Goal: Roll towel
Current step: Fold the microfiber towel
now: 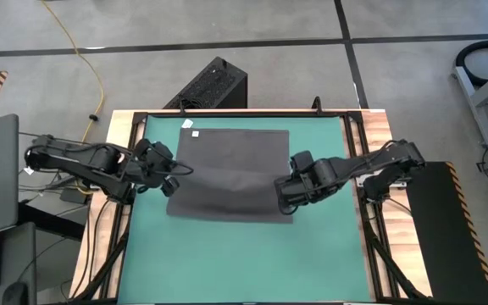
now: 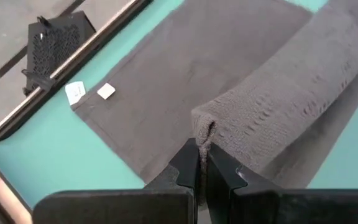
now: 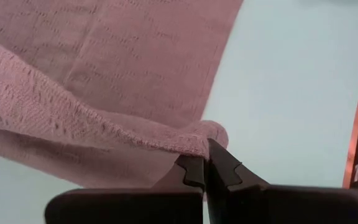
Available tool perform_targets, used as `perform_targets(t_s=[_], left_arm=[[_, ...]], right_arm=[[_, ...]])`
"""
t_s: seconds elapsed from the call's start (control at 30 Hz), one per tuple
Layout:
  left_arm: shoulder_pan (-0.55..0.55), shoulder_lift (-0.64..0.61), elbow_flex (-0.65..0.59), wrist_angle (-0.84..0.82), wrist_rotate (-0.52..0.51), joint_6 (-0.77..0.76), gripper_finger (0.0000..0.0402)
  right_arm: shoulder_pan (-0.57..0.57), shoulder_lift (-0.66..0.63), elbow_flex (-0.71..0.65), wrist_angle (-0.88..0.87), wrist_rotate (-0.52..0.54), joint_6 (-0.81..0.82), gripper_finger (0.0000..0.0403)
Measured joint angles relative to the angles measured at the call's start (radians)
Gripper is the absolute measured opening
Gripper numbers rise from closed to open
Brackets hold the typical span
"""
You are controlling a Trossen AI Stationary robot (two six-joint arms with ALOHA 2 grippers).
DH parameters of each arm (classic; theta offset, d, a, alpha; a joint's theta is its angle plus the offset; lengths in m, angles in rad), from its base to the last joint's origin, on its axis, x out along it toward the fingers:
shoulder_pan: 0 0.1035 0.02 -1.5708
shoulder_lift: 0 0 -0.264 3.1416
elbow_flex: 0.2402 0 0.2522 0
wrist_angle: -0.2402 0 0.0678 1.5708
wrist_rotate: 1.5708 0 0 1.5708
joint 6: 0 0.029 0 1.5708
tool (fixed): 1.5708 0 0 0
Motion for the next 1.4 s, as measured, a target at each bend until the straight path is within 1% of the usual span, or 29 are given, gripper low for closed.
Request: perform_targets(t_s=[0.07,0.13,0.27,0.4,0.5,0.67,0.83,0.93,1.0,1.2,1.4], left_arm=[[0.0,0.001,-0.013,0.002,0.021,-0.002,0.0],[0.0,0.0,-0.031,0.003,0.02,-0.002,0.0],[0.002,0.0,-0.076,-0.001,-0.016,0.003,0.0],[0.004,0.0,-0.107,0.004,-0.008,-0.014,0.0],[0.004,0.0,-0.12,0.005,-0.023,-0.014,0.0],[0.006,0.0,-0.116,0.001,-0.027,0.004,0.0],[0.005,-0.001,-0.042,-0.059,-0.011,-0.009,0.0],[0.005,-0.005,-0.017,-0.101,-0.043,-0.003,0.0],[0.006,-0.01,-0.021,-0.111,-0.058,0.009,0.0],[0.023,-0.009,-0.073,-0.102,-0.053,0.027,0.0],[0.068,-0.009,-0.089,-0.082,-0.107,0.106,0.0]], right_arm=[[-0.011,0.0,0.0,0.0,0.0,-0.02,0.0012],[-0.021,0.0,0.0,0.0,0.0,-0.031,0.0012],[-0.059,0.01,0.0,0.0,0.002,-0.082,0.0012],[-0.097,0.042,-0.001,0.022,0.002,-0.164,0.0012],[-0.123,0.075,-0.001,0.024,0.001,-0.212,0.0012],[-0.158,0.116,-0.001,0.042,0.002,-0.301,0.0012],[-0.176,0.11,0.005,0.057,0.004,-0.337,0.0012],[-0.181,0.108,0.02,0.059,0.005,-0.354,0.0012],[-0.189,0.108,0.021,0.06,0.007,-0.367,0.0012],[-0.212,0.113,0.021,0.073,0.007,-0.403,0.0012],[-0.252,0.113,0.022,0.092,0.009,-0.466,0.0012]])
